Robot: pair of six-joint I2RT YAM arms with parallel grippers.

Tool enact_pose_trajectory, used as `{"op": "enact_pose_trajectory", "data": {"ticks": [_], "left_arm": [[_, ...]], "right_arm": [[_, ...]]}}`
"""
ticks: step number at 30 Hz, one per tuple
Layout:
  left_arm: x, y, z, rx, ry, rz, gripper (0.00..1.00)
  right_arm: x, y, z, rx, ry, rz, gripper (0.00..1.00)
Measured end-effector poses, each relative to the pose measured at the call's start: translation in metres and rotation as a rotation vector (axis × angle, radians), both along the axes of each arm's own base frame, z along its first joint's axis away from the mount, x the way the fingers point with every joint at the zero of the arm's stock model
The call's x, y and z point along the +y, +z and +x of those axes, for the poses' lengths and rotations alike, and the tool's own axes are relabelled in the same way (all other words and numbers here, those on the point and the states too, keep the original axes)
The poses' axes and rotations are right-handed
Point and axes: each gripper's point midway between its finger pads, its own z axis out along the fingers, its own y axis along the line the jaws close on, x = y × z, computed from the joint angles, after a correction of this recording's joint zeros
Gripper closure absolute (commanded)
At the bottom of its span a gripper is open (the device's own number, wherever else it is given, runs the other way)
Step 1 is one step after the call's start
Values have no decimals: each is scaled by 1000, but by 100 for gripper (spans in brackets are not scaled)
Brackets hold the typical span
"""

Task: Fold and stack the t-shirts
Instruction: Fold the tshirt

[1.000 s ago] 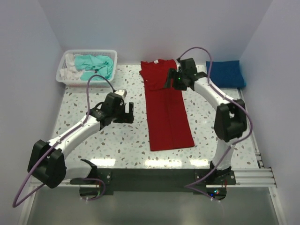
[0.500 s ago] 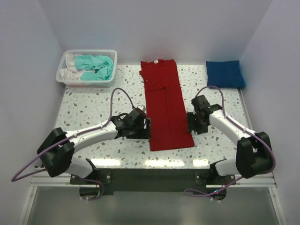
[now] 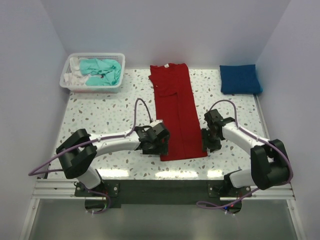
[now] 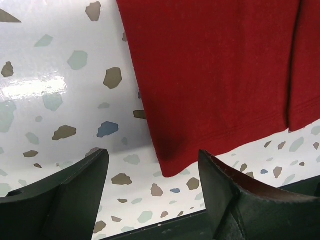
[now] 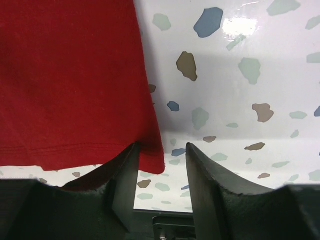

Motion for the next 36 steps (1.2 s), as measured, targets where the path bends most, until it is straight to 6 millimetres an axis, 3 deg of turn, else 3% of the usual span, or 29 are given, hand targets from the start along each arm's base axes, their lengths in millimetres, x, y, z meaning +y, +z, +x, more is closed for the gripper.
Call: {"op": "enact_pose_trajectory", "data": {"ticks": [6, 19, 31, 34, 36], "left_arm": [[0, -3, -4, 13, 21, 15, 29], [2, -13, -10, 41, 24, 45, 46], [-8, -20, -14, 83, 3, 57, 62], [-9, -21, -15, 91, 6, 56, 75], [-9, -21, -17, 99, 13, 53, 90]], "right_arm": [[7, -11, -5, 46, 6, 31, 61], [18, -11, -6, 51, 12, 91, 97], [29, -11, -10, 53, 50, 110, 100], [31, -11, -11, 52, 54, 111, 100], [33, -11, -12, 52, 59, 112, 100]]}}
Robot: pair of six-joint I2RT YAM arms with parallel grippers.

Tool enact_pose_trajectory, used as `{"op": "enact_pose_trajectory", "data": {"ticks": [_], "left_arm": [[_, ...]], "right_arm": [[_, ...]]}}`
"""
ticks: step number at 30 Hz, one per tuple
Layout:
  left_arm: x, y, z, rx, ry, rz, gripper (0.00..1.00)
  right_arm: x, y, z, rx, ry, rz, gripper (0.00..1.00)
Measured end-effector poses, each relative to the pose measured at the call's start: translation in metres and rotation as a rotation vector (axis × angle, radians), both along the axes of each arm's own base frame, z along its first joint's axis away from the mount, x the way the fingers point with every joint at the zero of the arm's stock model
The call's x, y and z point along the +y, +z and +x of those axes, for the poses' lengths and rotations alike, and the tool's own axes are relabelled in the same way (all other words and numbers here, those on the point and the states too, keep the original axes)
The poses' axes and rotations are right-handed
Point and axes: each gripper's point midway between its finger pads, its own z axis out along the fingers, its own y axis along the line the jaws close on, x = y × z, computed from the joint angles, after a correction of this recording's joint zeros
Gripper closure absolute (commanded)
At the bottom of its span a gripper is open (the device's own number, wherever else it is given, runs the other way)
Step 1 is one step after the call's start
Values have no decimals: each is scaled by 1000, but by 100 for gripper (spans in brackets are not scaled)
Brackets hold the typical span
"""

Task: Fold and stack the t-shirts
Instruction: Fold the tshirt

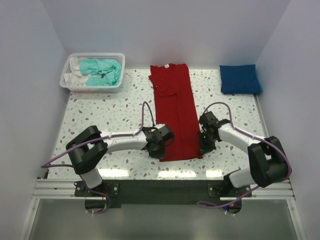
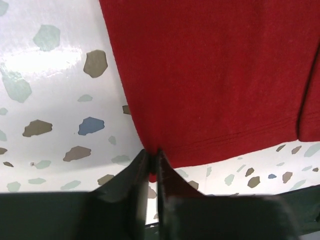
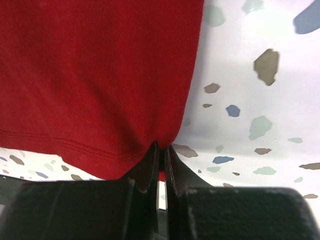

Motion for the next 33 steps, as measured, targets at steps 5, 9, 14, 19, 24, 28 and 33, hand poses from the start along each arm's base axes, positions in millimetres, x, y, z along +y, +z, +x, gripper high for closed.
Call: {"op": "enact_pose_trajectory", "data": {"ticks": [5, 9, 14, 19, 24, 28, 33], "left_arm": [[3, 0, -6, 14, 6, 13, 100], [25, 0, -20, 29, 20, 52, 100], [59, 9, -44, 43, 44, 82, 100], [68, 16, -65, 55, 21, 94, 100], [68, 18, -76, 75, -5, 105, 100], [63, 38, -56, 53, 24, 88, 100], [51, 85, 14, -74, 87, -11, 100]], "right_arm": [[8, 1, -7, -3, 36, 1, 100], [15, 2, -20, 7, 69, -1, 100], [30, 7, -39, 17, 130, 7, 100], [34, 5, -68, 40, 161, 12, 100], [33, 18, -81, 52, 153, 23, 100], [39, 39, -69, 47, 147, 1, 100], [58, 70, -26, -19, 147, -13, 100]]}}
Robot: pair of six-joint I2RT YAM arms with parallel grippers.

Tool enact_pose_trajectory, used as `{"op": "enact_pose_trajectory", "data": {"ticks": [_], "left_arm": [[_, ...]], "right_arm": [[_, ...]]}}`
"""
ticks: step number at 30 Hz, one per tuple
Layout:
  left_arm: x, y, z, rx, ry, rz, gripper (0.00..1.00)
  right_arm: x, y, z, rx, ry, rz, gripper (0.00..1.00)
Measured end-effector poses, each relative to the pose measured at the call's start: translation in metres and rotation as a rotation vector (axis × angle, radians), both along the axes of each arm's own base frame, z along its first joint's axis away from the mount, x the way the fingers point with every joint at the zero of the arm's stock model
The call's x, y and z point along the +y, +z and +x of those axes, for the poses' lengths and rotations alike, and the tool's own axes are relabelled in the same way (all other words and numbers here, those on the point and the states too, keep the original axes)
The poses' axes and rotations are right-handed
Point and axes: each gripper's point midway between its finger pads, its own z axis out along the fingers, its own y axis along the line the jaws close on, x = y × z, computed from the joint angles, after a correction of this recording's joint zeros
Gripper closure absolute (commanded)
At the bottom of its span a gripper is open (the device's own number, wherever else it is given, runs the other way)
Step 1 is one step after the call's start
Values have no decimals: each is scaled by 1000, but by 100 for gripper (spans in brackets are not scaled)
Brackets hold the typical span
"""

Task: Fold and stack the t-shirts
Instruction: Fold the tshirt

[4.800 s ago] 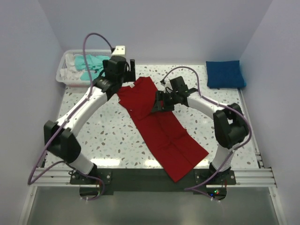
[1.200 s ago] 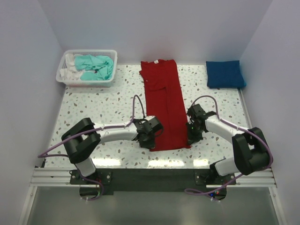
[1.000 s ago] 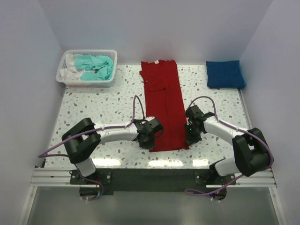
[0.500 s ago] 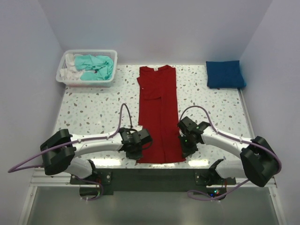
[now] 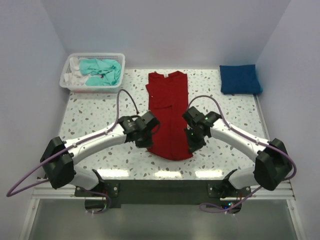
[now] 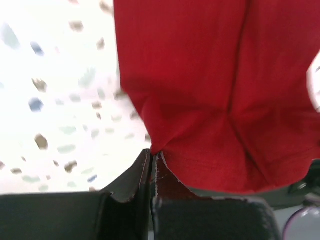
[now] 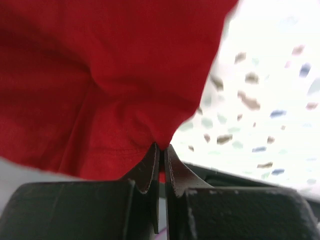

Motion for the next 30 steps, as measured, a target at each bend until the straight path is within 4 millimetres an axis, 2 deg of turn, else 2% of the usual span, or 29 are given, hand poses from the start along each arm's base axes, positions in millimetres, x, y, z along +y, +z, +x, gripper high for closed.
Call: {"op": "enact_pose_trajectory", "data": {"ticks": [3, 7, 13, 18, 23, 26, 30], "left_arm": [[9, 16, 35, -58, 44, -17, 100], [19, 30, 87, -132, 77, -22, 100], [36, 15, 145, -178, 105, -13, 100], [42, 5, 185, -212, 93, -4, 100], [36, 13, 224, -291, 57, -25, 100], [30, 15, 241, -327, 32, -32, 100], [28, 6, 257, -339, 12, -27, 100]], "right_arm": [[8, 10, 35, -33, -9, -5, 100], [2, 17, 84, -60, -49, -25, 100], [1, 25, 151, -122, -55, -38, 100], [4, 20, 180, -131, -57, -40, 100], [-5, 11, 201, -118, -94, -48, 100], [-11, 10, 215, -126, -120, -45, 100], [-16, 10, 233, -143, -145, -38, 100]]}}
